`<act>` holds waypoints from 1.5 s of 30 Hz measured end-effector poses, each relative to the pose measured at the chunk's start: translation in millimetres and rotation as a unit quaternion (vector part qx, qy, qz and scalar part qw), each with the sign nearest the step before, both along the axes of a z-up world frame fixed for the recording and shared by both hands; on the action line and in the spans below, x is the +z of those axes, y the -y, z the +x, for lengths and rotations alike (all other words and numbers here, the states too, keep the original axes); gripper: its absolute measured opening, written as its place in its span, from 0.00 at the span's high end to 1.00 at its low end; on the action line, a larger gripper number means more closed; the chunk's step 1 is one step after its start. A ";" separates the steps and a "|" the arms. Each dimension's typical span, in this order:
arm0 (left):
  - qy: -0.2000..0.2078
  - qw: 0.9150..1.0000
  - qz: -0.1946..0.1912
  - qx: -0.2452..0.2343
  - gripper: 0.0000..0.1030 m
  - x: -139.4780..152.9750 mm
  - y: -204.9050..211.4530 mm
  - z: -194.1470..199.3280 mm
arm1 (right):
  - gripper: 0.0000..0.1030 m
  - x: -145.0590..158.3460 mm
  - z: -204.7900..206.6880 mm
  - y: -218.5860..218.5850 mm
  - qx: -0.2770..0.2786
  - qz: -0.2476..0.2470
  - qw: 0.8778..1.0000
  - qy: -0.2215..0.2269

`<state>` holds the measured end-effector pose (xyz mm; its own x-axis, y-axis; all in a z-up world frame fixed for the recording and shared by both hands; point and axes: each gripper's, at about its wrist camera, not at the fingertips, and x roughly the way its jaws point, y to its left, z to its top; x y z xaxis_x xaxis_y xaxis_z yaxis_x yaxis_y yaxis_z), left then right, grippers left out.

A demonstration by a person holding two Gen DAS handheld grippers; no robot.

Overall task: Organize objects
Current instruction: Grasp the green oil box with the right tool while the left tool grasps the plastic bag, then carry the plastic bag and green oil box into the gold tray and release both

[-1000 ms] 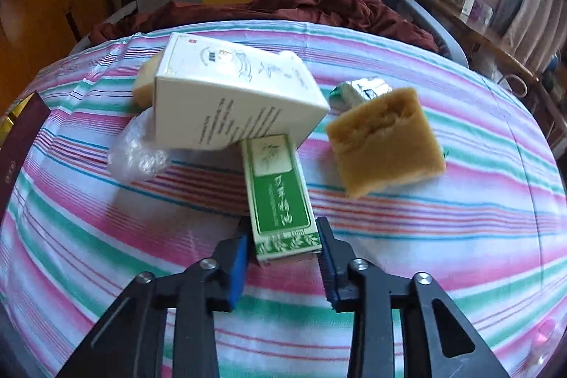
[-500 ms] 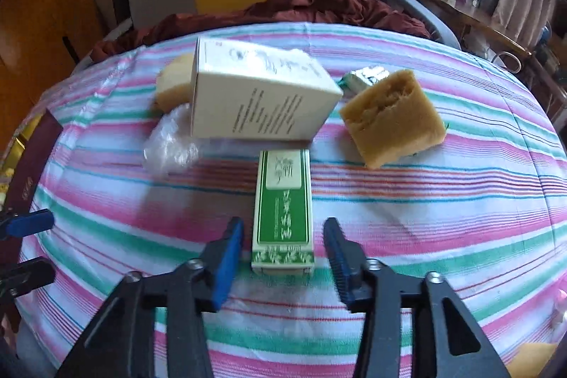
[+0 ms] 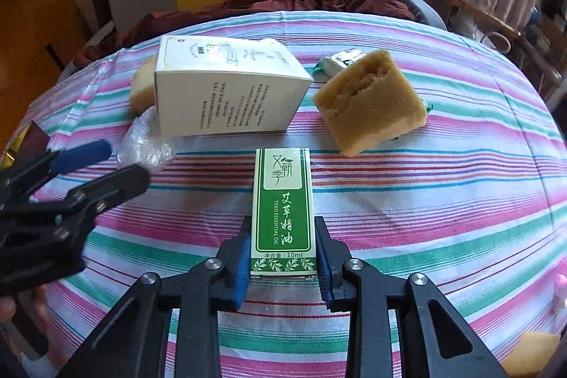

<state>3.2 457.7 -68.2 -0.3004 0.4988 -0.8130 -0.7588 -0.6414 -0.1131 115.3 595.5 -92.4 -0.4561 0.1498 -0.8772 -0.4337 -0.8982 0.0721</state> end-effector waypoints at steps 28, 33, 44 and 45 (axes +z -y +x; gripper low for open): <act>-0.022 0.998 0.050 0.013 0.70 -10.7 91.4 17.3 | 0.70 -1.2 -2.5 32.5 0.073 -0.009 0.997 -0.018; -0.013 0.996 0.078 0.038 0.71 -7.3 117.5 19.7 | 0.70 -0.7 -2.9 52.3 0.097 -0.015 0.995 -0.029; 0.035 0.989 0.127 0.073 0.71 7.5 172.6 24.1 | 0.70 -2.2 -5.7 67.7 0.115 -0.004 0.993 -0.036; 0.036 0.988 0.133 0.075 0.71 11.0 179.1 25.0 | 0.70 -2.3 -6.0 65.7 0.112 -0.009 0.993 -0.038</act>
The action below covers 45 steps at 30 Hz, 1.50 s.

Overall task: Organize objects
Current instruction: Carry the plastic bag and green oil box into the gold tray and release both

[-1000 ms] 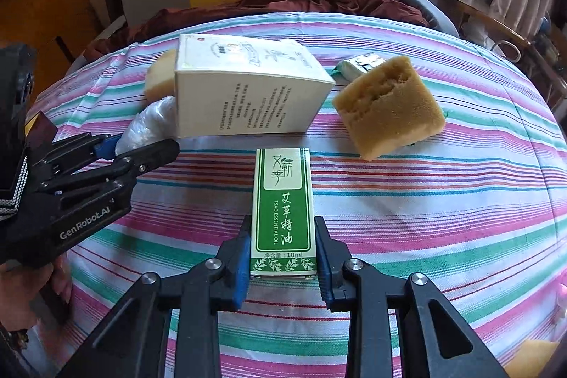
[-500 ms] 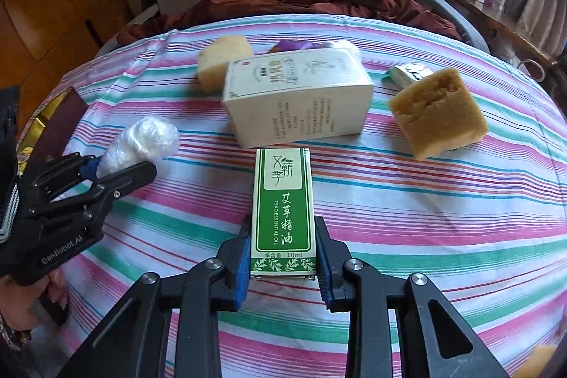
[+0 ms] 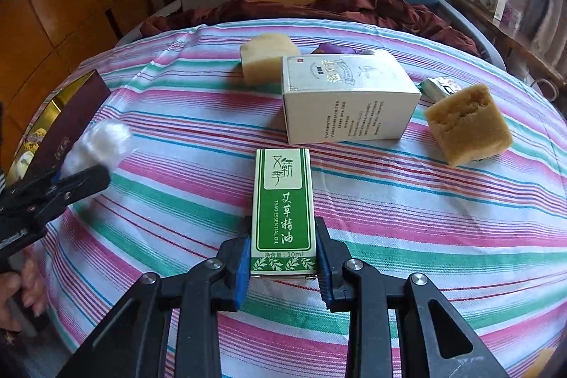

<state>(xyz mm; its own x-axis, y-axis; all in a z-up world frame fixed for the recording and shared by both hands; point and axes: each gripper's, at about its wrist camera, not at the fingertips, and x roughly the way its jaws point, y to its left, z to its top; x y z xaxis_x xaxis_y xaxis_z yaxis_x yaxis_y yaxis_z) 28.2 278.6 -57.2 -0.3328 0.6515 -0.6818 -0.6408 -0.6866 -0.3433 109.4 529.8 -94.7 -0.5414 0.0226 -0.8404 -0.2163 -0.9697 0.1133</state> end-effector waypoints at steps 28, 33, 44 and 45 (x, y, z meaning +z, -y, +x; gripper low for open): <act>0.012 0.980 0.015 0.197 0.71 33.7 186.7 -70.9 | 0.70 28.1 -0.8 83.4 0.051 -0.039 0.995 -0.077; 0.039 0.972 0.004 0.232 0.71 22.8 215.1 -94.9 | 0.70 38.0 -3.3 127.9 0.076 -0.071 0.991 -0.089; 0.080 0.962 -0.015 0.262 0.71 3.9 243.7 -121.1 | 0.70 60.1 -7.3 225.9 0.150 -0.101 0.977 -0.116; 0.084 0.961 -0.013 0.262 0.69 2.4 244.4 -121.9 | 0.70 60.3 -7.7 232.8 0.156 -0.103 0.976 -0.114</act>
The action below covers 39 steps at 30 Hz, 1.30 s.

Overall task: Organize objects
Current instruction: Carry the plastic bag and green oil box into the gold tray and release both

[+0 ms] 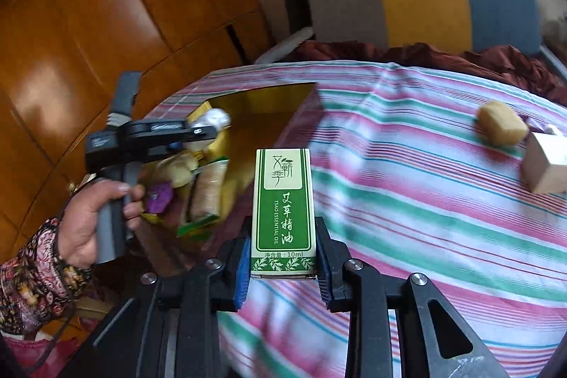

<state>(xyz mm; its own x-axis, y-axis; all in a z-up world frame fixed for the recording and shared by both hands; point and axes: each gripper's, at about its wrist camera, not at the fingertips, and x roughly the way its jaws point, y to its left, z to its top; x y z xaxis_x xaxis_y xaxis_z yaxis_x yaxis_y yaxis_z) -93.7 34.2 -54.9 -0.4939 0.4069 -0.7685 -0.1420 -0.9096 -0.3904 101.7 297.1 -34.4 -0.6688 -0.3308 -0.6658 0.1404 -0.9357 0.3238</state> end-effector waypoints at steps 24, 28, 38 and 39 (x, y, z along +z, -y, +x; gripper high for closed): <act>-0.088 0.988 0.036 0.123 0.37 67.0 74.3 18.9 | 0.70 -4.0 -32.3 78.5 0.036 -0.003 0.999 0.038; -0.088 0.987 0.038 0.127 0.37 65.6 73.9 19.6 | 0.70 -2.3 -44.6 93.6 0.022 0.035 0.998 0.042; -0.086 0.990 0.037 0.102 0.37 62.9 60.1 25.6 | 0.69 -6.1 -57.0 113.1 -0.004 0.112 0.993 0.032; -0.087 0.990 0.036 0.101 0.37 63.2 59.4 26.1 | 0.69 -7.2 -57.5 113.8 -0.006 0.115 0.993 0.033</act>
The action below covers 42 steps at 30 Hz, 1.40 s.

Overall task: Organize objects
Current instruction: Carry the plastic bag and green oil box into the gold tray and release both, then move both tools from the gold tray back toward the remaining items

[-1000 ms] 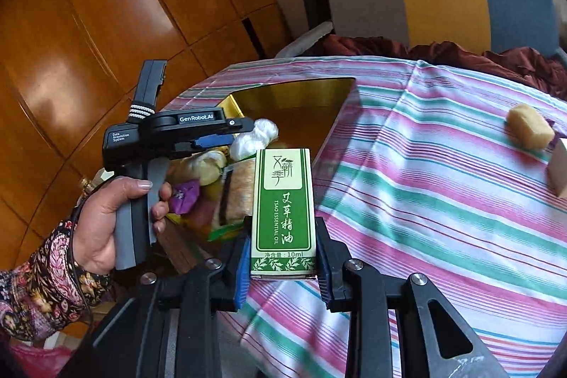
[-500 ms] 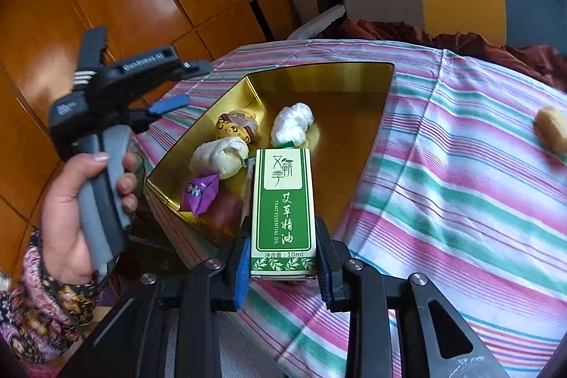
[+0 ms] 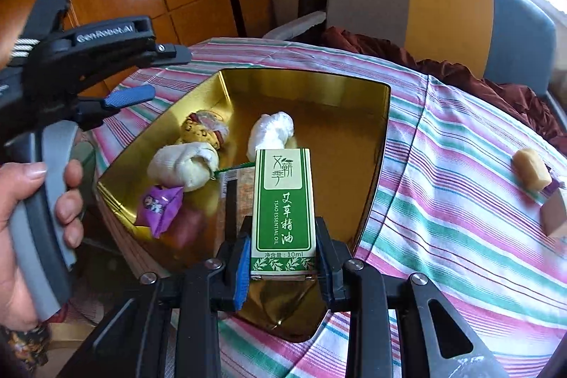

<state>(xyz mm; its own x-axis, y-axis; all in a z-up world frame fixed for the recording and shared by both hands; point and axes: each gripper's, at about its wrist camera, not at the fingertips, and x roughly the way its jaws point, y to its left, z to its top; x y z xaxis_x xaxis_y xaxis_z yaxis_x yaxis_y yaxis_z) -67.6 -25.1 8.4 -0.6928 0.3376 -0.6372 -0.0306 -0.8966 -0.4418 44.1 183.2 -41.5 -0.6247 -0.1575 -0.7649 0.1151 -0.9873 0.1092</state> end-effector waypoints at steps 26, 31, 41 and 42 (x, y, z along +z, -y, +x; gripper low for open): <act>0.006 0.996 0.001 -0.087 0.37 -6.3 -50.4 18.8 | 0.48 15.3 29.0 -46.2 -0.058 -0.047 0.996 -0.041; -0.001 0.988 -0.010 -0.151 0.37 -5.3 -83.6 33.3 | 0.48 4.4 35.1 -73.2 -0.093 -0.048 0.994 -0.023; -0.012 0.965 -0.055 -0.255 0.37 -6.7 -147.7 71.7 | 0.46 -19.3 59.3 -131.6 -0.139 -0.013 0.990 0.010; -0.011 0.963 -0.058 -0.262 0.37 -6.9 -153.2 74.5 | 0.45 -21.0 62.0 -139.5 -0.145 -0.010 0.989 0.012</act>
<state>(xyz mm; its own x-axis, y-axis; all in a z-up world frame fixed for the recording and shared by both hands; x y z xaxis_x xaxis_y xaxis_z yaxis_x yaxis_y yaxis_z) 6.9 128.1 1.5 -0.4604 0.5726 -0.6784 -0.5005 -0.7986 -0.3343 106.2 322.7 -62.5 -0.6274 0.0106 -0.7786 -0.1750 -0.9762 0.1277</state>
